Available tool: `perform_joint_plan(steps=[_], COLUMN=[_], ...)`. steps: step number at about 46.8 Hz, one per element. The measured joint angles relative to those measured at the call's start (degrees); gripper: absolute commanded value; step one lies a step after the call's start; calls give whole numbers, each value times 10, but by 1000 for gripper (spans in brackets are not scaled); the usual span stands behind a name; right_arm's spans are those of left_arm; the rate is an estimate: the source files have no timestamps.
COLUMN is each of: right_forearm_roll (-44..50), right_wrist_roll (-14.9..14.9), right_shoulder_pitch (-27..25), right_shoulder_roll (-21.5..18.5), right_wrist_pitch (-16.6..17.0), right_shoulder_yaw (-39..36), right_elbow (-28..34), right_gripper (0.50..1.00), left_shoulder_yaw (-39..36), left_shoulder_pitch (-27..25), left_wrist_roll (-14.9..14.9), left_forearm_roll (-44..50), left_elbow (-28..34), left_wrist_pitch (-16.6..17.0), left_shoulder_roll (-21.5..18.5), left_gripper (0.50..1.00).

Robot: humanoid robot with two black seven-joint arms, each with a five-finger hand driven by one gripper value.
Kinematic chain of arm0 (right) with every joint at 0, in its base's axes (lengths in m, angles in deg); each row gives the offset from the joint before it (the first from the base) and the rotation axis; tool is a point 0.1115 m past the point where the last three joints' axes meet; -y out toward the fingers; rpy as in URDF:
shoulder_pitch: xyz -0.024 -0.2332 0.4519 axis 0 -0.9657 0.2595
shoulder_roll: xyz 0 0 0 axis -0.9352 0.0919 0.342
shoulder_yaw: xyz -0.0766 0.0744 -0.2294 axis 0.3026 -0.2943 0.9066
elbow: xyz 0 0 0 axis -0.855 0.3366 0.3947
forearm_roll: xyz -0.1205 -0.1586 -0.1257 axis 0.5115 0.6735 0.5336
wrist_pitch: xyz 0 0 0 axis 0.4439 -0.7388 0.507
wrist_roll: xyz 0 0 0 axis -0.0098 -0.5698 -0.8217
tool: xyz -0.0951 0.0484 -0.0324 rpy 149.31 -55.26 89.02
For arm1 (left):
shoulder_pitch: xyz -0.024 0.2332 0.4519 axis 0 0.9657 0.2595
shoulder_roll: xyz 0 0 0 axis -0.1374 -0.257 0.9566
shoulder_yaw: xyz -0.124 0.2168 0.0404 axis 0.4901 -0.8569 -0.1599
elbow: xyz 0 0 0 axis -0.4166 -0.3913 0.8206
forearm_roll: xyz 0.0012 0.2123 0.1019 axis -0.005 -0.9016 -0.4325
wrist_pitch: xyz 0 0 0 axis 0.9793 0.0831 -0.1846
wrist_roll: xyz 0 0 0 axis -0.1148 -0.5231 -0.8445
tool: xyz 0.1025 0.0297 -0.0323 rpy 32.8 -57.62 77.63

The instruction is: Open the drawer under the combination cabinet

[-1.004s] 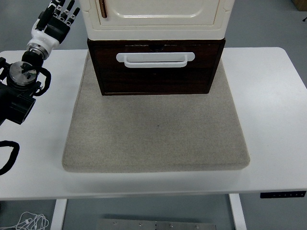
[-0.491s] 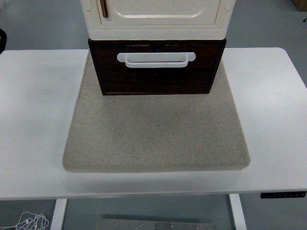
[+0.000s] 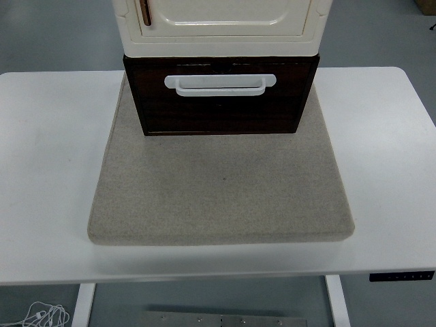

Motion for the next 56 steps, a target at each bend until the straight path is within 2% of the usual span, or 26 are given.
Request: perform_joint_plan(steps=[8,17,21,25,29,34,45,56], right_forearm_roll=[0,0,0,0,0,0,0,0], right_wrist_roll=[0,0,0,0,0,0,0,0], right_shoulder_pitch=[0,0,0,0,0,0,0,0], right_shoulder_roll=[0,0,0,0,0,0,0,0], right_wrist_pitch=[0,0,0,0,0,0,0,0], right_shoulder_yaw=[0,0,0,0,0,0,0,0], right_elbow=[0,0,0,0,0,0,0,0], right_gripper=[928,926,928,926,928,926,928,928], left_shoulder_yaw=[-15,-41,-87,-141,-213,-303,-482,-628], left_shoulder_pitch=[-41,-50,-68,-92,-125,-168,-258,-297], left_wrist_roll=[0,-1,-1,2,2,2,1,-7], left_forearm_roll=[-37,-68,-89,-96,-97,-97,-119,-188], left_elbow=[25,146,211,271,330,406,556,613], left_wrist_pitch=[-1,1,13,38,63,77,77,71], left_shoulder_roll=[4,-4,-14,-22,-31,-46,-76,-68], left_gripper=[1000,1000,1000,1000,1000,1000,1000,1000])
